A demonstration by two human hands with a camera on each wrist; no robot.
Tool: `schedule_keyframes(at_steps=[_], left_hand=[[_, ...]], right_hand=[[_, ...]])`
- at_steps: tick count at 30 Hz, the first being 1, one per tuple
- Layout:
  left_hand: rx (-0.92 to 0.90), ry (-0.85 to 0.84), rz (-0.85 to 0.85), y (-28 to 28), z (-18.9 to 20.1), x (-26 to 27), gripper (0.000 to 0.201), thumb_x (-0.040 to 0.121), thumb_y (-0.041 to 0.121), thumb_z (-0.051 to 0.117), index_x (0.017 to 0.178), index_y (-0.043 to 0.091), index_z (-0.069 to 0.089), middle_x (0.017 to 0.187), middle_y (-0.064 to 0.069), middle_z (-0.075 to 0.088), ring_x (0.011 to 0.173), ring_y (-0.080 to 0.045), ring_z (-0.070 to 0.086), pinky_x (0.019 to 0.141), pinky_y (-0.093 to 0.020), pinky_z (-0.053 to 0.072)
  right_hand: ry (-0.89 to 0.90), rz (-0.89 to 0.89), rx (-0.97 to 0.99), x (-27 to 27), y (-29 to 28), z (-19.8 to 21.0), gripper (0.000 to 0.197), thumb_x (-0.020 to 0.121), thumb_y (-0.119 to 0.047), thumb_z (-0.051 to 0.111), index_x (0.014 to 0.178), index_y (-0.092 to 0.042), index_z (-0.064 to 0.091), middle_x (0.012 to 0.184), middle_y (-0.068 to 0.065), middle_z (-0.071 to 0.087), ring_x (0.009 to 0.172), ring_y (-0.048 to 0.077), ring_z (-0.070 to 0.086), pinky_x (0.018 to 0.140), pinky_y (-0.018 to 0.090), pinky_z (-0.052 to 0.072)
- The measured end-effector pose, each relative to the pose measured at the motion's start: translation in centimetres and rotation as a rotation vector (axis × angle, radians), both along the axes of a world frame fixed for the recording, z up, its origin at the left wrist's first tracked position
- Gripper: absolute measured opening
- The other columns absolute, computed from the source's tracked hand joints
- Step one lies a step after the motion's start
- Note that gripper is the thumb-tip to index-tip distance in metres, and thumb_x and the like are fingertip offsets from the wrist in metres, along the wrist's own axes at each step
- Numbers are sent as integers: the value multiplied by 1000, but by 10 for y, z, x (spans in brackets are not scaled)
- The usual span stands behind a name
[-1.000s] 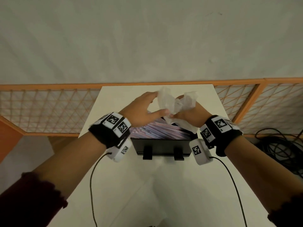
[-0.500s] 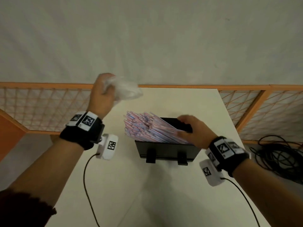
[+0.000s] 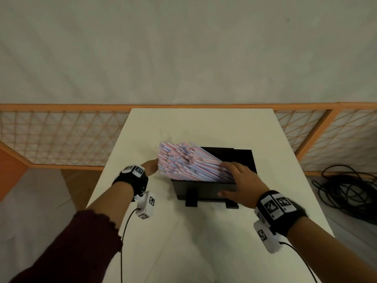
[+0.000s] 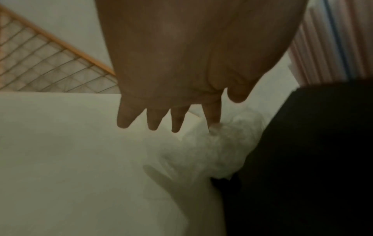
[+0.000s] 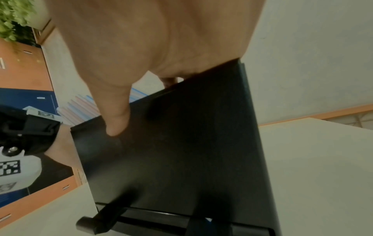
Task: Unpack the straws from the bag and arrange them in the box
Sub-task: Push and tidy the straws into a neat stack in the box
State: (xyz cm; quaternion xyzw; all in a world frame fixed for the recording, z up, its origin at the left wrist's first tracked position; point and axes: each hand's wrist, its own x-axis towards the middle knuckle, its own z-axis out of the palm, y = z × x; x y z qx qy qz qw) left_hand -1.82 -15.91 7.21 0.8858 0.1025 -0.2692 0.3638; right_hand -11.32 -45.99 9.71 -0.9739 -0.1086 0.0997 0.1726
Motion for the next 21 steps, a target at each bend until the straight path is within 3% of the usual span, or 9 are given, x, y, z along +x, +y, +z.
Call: schedule_keyframes(at_steps=[3, 5, 8, 10, 11, 14, 17, 19, 21], left_hand=[[32, -85, -39, -5, -5, -2, 47, 101, 5, 34, 144, -4, 18, 152, -22, 22, 139, -32, 29, 108, -27, 20], [64, -193, -41, -5, -3, -3, 43, 99, -2, 33, 140, -10, 24, 148, -28, 29, 136, -35, 34, 108, -30, 25], [100, -309, -23, 3, 2, -8, 39, 101, 9, 31, 133, -11, 40, 137, -30, 43, 127, -39, 44, 104, -36, 34], [-23, -416, -50, 10, 0, -12, 49, 98, 28, 30, 123, -7, 52, 129, -28, 53, 120, -36, 51, 99, -32, 36], [-83, -447, -15, 12, -1, -15, 46, 98, 29, 32, 118, -4, 57, 126, -26, 56, 117, -33, 53, 96, -28, 36], [-201, -590, 261, 8, 11, -35, 30, 98, 9, 41, 124, 4, 55, 134, -14, 48, 125, -22, 44, 103, -20, 29], [-349, -842, 338, -9, 33, -67, 36, 93, -1, 46, 127, 11, 50, 132, -2, 43, 117, 0, 41, 97, -4, 28], [-505, -873, 334, -24, 40, -90, 35, 95, 9, 49, 128, 19, 46, 133, 7, 42, 116, 12, 41, 98, -5, 30], [-672, -789, 386, -35, 34, -105, 37, 95, 28, 46, 131, 23, 43, 140, 7, 42, 126, 5, 39, 105, -16, 31]], right_hand=[[-12, 16, -55, 2, 0, -3, 88, 77, -46, 66, 147, -30, 16, 151, -3, 28, 138, 20, 30, 110, 33, 31], [-16, 16, -84, 3, 1, -5, 86, 80, -39, 64, 149, -29, 13, 154, -2, 25, 139, 20, 31, 111, 33, 31], [-13, 13, -115, 3, 4, -6, 83, 85, -32, 61, 150, -29, 10, 156, -2, 21, 138, 22, 34, 110, 33, 34], [-17, 32, -133, 2, 3, -6, 80, 86, -31, 59, 150, -30, 10, 156, -2, 20, 137, 23, 35, 109, 34, 35], [-20, 47, -136, 0, 2, -6, 78, 87, -30, 59, 150, -31, 11, 156, -2, 20, 137, 24, 36, 109, 34, 35], [-16, 63, -154, -9, 0, -9, 75, 90, -29, 56, 149, -34, 11, 156, 0, 19, 137, 25, 36, 107, 35, 37], [-19, 47, -159, -21, -2, -10, 72, 92, -28, 54, 149, -35, 10, 157, 1, 18, 137, 26, 36, 106, 36, 39], [-28, 55, -149, -28, -7, -13, 71, 92, -26, 52, 149, -36, 11, 157, 1, 19, 136, 25, 37, 105, 35, 40], [-34, 81, -121, -34, -12, -14, 72, 91, -26, 53, 148, -37, 11, 155, -1, 22, 137, 24, 35, 107, 34, 37]])
